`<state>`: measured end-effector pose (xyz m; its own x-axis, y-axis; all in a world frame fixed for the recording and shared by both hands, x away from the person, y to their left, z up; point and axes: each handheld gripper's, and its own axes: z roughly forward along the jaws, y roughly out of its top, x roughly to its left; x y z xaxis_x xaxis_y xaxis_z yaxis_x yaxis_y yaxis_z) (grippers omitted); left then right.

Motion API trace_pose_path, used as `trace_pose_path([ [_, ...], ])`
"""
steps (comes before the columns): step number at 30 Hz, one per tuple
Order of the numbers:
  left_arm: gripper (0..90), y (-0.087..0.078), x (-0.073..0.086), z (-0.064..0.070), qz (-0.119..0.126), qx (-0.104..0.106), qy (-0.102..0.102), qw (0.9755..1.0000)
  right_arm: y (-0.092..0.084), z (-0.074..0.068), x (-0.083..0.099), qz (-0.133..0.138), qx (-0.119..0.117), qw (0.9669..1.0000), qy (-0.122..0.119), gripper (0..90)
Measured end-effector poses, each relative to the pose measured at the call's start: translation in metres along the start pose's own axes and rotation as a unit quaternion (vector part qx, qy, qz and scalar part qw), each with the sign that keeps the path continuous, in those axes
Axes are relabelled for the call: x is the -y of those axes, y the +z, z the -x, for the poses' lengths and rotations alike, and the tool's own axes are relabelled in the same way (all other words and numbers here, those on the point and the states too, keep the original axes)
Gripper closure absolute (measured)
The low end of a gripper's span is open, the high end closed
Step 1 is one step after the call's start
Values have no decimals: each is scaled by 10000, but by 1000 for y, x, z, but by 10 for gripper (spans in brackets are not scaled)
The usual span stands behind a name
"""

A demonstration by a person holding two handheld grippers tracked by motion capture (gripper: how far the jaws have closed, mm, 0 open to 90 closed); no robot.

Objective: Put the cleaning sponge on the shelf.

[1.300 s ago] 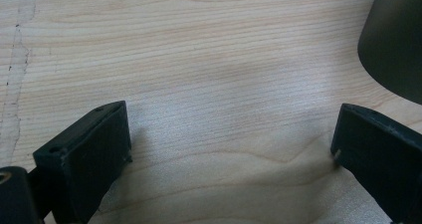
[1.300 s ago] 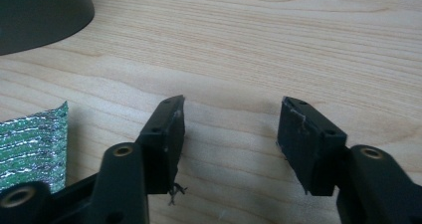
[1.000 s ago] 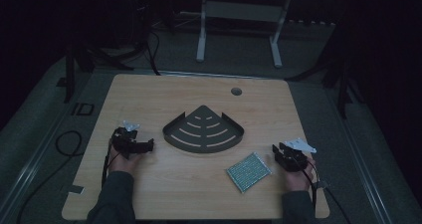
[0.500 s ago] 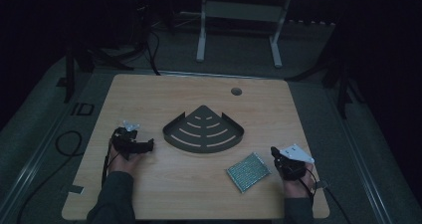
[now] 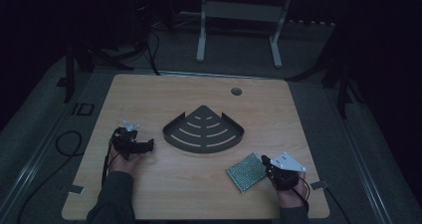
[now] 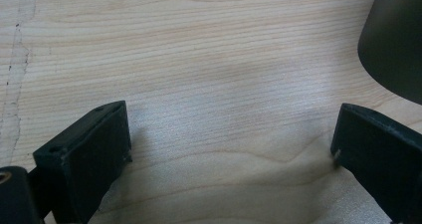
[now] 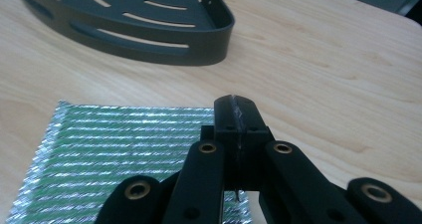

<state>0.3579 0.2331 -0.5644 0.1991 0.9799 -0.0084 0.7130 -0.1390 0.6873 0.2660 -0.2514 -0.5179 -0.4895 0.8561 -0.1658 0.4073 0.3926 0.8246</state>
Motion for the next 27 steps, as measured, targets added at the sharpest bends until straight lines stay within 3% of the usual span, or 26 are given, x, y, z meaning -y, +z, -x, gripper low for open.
trace_pose_path([
  [6,25,0,0,0,-1,1,-1,10000,-2,-8,4,-72,-193,9998,25,898],
  [16,25,0,0,0,4,2,0,10000,0,-20,8,-356,-527,9978,-182,899],
  [27,25,0,0,0,0,4,5,10000,6,-27,12,-656,-699,9950,-276,899],
])
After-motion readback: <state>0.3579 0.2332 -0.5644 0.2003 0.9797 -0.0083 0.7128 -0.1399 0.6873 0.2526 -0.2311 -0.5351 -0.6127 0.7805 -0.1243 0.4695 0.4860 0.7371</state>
